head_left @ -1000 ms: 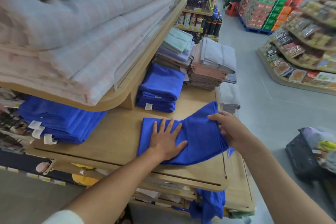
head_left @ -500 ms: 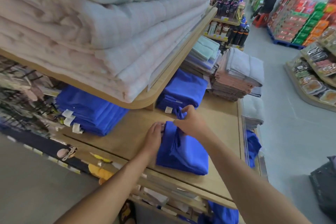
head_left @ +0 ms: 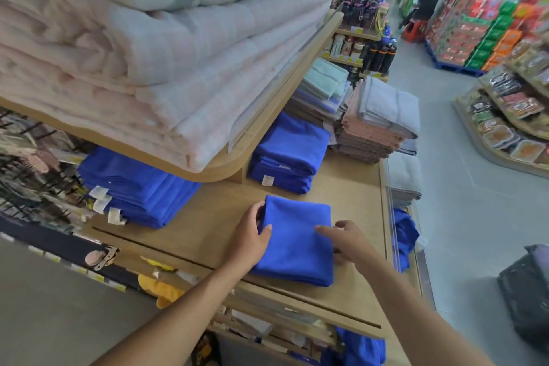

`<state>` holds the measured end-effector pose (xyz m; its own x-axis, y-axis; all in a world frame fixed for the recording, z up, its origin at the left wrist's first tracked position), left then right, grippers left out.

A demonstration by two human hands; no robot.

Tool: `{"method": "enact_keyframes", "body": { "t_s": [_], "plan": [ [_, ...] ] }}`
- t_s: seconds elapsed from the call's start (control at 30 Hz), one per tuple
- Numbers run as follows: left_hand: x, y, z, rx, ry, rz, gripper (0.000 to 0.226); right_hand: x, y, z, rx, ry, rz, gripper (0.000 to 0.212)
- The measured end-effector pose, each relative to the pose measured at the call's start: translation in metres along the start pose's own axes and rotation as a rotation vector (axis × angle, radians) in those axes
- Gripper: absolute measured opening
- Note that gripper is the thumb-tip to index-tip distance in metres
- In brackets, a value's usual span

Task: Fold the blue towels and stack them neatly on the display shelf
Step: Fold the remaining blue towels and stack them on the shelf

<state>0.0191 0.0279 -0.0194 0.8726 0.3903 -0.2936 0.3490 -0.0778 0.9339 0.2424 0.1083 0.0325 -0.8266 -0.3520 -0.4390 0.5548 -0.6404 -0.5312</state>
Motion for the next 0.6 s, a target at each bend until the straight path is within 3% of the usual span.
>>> {"method": "enact_keyframes", "body": {
  "t_s": [0.2, 0.43, 0.6],
  "plan": [
    [0.002, 0.000, 0.005, 0.070, 0.011, -0.075, 0.058, 0.021, -0.009, 0.015, -0.068, -0.117, -0.233, 0.046],
    [-0.002, 0.021, -0.002, -0.022, 0.115, 0.352, 0.055, 0.015, -0.016, 0.043, -0.428, -0.133, -0.267, 0.030],
    [-0.009, 0.038, -0.014, -0.317, -0.282, 0.627, 0.048, -0.023, -0.049, 0.057, -0.550, -0.238, -0.295, 0.039]
  ]
}}
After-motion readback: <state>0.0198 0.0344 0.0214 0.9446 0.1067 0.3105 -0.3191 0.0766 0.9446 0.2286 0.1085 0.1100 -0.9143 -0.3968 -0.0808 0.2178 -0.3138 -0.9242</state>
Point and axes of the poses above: each hand's wrist, its own z-axis away from the middle knuckle, its own x-axis out of the palm, y = z × x, the point moved 2 cm from there along -z, towards the middle knuckle, and after that the axes turned 14 degrees about x, right-handed, at the moved point
